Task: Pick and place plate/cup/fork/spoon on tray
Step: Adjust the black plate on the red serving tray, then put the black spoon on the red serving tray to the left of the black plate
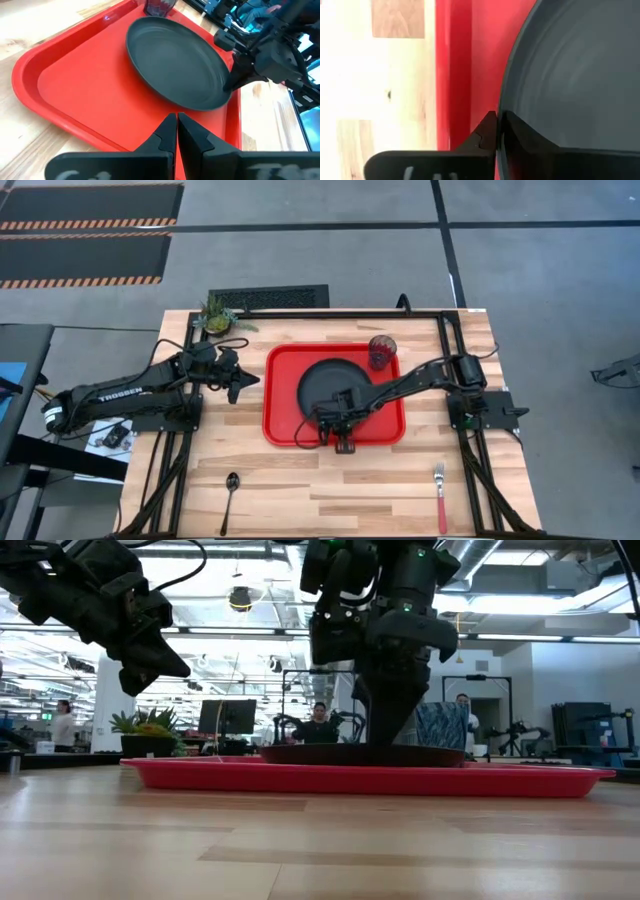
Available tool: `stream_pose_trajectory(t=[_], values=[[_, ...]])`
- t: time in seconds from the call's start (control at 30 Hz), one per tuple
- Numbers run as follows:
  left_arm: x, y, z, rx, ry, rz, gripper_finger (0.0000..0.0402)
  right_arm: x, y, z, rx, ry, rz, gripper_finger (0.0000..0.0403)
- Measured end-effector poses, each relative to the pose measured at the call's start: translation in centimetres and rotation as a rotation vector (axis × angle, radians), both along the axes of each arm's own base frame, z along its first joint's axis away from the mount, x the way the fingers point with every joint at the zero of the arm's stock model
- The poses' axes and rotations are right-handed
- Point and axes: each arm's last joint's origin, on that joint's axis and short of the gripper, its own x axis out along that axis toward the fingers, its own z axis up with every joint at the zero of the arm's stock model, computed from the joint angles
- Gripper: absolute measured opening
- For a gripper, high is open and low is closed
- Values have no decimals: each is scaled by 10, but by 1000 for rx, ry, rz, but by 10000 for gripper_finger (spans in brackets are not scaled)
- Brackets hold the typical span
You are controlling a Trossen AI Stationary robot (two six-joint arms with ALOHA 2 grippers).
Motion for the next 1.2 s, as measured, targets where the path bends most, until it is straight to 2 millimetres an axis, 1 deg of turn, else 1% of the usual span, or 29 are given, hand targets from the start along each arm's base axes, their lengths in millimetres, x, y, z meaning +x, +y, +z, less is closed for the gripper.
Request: stream_pose_trajectory(t=[0.17, 0.33, 0.6, 0.73, 0.87, 1.07, 1.2], values=[[0, 0, 0, 0, 1, 0, 0, 0, 0, 0, 3, 7, -17, 34], [0, 0, 0, 0, 1, 1, 0, 0, -5, 0, 6, 12, -57, 37], [0, 0, 0, 1, 1, 2, 0, -1, -3, -1, -1, 15, -61, 47], [0, 0, 0, 1, 1, 2, 0, -1, 0, -1, -23, 13, -58, 68], [0, 0, 0, 3, 1, 1, 0, -3, 3, 1, -37, 21, -68, 99], [0, 0, 0, 4, 1, 2, 0, 4, 5, 22, -70, -6, -77, 146], [0, 0, 0, 10, 5, 8, 0, 8, 5, 36, -81, -28, -82, 166]])
